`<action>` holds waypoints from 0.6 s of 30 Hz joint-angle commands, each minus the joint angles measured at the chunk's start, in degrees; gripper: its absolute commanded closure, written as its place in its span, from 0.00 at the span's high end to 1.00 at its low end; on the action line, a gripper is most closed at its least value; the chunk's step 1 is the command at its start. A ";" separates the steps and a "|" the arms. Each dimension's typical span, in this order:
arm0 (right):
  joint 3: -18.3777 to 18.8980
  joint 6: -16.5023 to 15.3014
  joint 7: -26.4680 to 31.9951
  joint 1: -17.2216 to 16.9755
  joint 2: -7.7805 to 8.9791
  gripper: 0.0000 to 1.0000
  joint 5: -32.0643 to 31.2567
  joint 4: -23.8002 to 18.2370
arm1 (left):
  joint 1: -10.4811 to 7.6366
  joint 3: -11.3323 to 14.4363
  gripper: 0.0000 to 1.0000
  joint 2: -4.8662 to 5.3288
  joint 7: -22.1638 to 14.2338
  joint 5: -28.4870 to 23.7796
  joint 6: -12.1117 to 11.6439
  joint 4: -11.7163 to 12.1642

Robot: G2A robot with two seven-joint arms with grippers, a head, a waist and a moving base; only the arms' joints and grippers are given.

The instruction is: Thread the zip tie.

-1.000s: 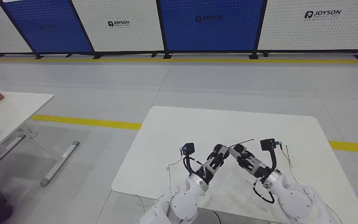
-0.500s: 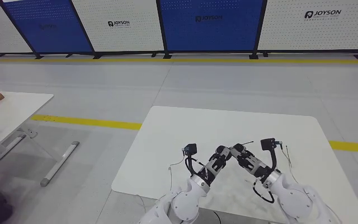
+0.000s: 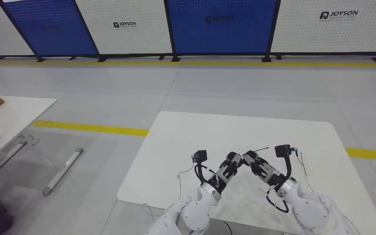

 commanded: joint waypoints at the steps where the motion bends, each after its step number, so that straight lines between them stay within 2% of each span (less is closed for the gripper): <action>1: -0.03 0.00 0.05 0.05 -0.01 0.00 -0.14 0.07 | -0.03 0.01 0.00 -0.03 0.16 -0.10 -0.16 0.03; 18: -1.40 0.00 2.14 1.02 -0.18 0.00 -2.46 1.21 | -0.02 0.32 0.00 -0.17 0.58 0.13 -1.55 -0.52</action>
